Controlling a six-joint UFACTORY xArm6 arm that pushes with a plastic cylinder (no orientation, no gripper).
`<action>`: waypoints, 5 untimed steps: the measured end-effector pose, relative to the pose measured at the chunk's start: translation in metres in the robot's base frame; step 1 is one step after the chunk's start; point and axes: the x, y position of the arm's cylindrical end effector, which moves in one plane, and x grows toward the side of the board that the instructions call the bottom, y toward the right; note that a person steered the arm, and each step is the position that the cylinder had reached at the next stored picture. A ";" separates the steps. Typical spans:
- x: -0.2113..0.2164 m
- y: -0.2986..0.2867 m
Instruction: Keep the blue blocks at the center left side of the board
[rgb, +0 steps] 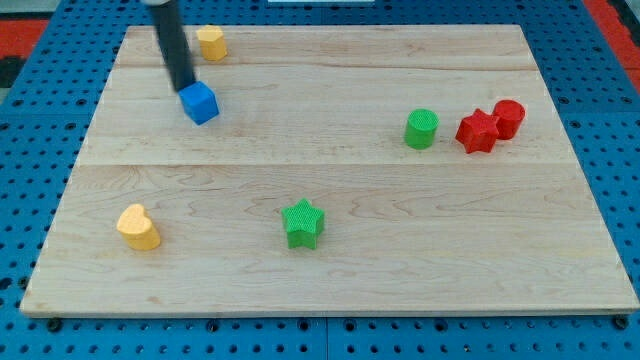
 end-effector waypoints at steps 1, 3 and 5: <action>-0.025 0.027; 0.051 0.026; 0.049 -0.030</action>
